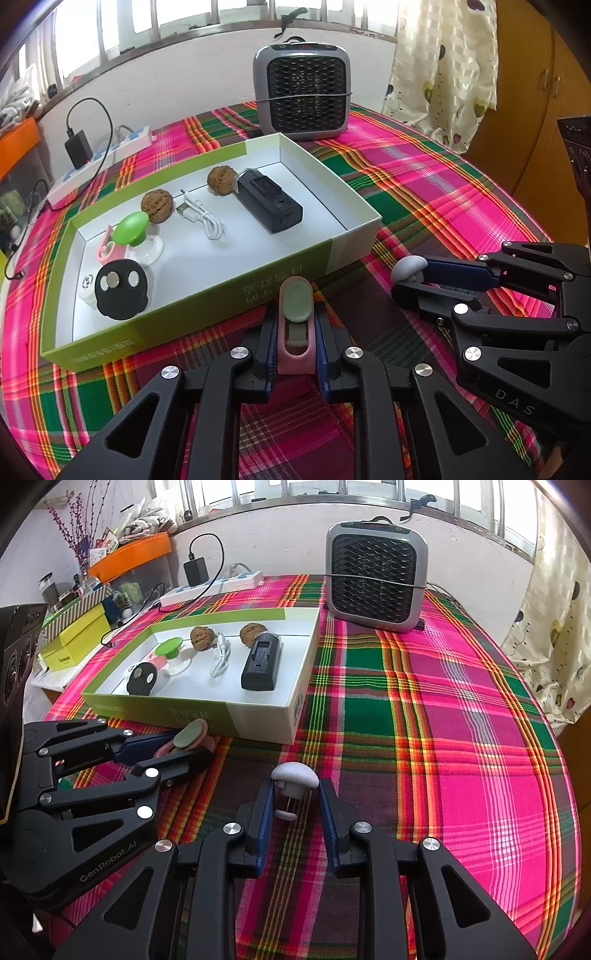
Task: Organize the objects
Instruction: 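Close the left gripper on the pink clip while the right closes on the white knob, then carry the pink clip and white knob over the white tray with both grippers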
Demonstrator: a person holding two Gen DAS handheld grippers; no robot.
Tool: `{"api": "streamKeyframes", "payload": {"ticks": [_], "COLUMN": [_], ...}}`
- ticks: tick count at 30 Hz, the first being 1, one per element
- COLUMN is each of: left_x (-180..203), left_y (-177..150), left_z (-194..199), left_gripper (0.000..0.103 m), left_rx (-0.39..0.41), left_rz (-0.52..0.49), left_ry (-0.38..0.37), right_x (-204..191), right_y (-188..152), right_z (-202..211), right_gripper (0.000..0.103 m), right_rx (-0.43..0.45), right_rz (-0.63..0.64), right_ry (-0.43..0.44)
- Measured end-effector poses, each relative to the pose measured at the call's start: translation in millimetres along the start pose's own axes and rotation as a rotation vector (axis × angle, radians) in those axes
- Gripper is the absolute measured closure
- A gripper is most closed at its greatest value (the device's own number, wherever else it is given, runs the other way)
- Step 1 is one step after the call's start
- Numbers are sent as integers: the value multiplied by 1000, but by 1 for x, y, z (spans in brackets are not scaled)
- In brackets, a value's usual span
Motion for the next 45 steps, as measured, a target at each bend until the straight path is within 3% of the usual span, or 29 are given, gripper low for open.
{"api": "streamKeyframes", "payload": {"ticks": [25,45], "left_x": [-1,-9], "left_y": [-1,0], "left_z": [1,35], "left_gripper": [88,88], "left_rx": [2,66], "left_rz": [16,49], "left_ry": [0,-36], "right_x": [0,-7], "right_y": [-3,7], "right_z": [4,35], "right_gripper": [78,78], "right_rx": [12,89], "right_rz": [-10,2], "right_ry": [0,-1]}}
Point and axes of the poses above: each gripper's, at about its wrist camera, not at the fingertips, and z roughly against the way its jaws point, x to its right, y to its top, the point moved 3 cm from there along -z, roughly the way its jaws point, and after that the axes turned 15 degrees about -x, right-handed, at the moved point
